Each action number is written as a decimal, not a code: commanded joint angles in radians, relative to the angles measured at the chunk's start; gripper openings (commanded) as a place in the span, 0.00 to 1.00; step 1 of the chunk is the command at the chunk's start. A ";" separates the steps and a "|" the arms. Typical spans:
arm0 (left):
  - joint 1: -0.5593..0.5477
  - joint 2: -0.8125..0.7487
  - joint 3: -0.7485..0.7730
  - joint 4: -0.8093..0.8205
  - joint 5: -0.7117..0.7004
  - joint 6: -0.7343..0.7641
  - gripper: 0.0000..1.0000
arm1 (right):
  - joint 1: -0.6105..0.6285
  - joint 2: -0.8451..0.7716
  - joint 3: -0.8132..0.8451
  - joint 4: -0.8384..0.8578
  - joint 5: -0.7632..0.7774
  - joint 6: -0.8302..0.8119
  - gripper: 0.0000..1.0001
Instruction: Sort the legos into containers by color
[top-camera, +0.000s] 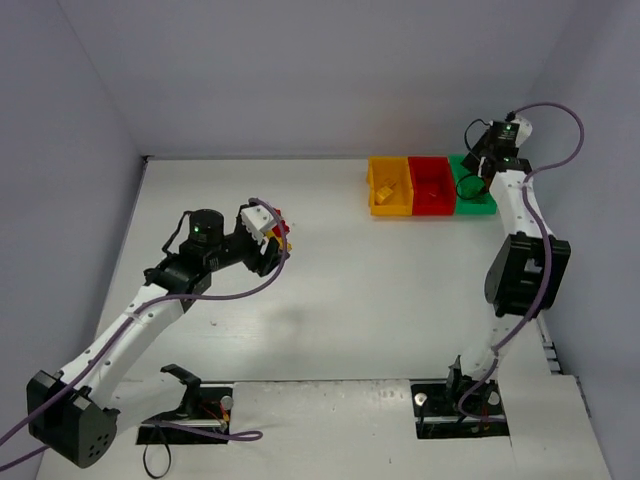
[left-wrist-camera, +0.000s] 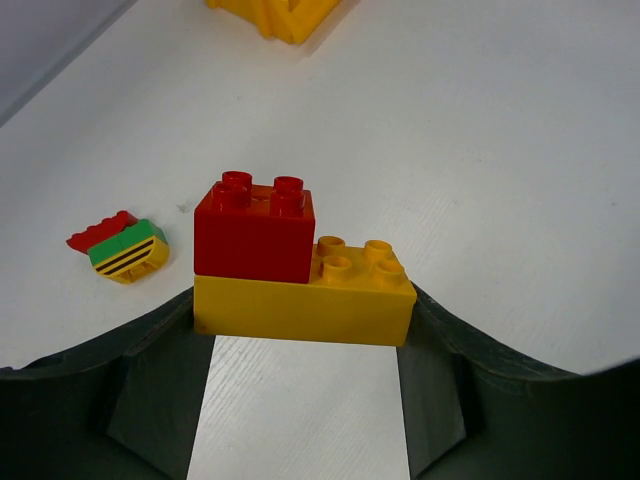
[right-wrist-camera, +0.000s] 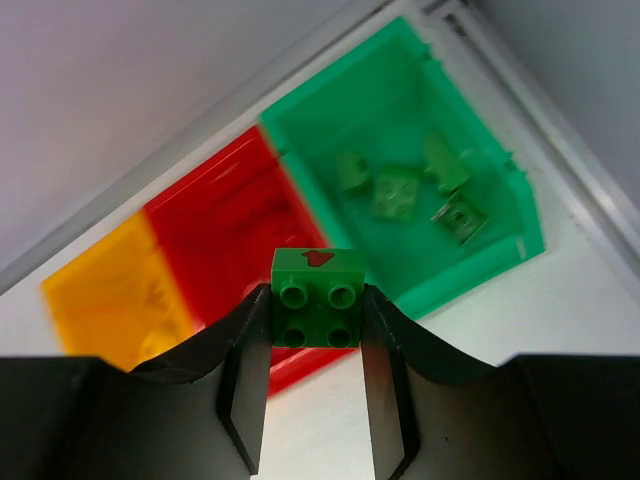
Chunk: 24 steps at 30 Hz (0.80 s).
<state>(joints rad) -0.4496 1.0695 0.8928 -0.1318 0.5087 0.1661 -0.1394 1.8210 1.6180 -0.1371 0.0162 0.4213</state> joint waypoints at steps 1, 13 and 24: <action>-0.003 -0.058 0.014 -0.008 0.027 -0.014 0.00 | -0.051 0.108 0.129 0.033 0.140 -0.015 0.11; -0.003 -0.043 0.032 -0.031 0.024 -0.014 0.00 | -0.100 0.374 0.404 0.027 0.007 -0.041 0.67; -0.006 0.032 0.086 -0.005 0.059 0.093 0.01 | 0.058 -0.018 0.128 0.017 -0.477 -0.036 0.67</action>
<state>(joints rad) -0.4507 1.0840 0.8978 -0.1963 0.5339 0.2043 -0.1749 1.9865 1.8137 -0.1604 -0.2302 0.3809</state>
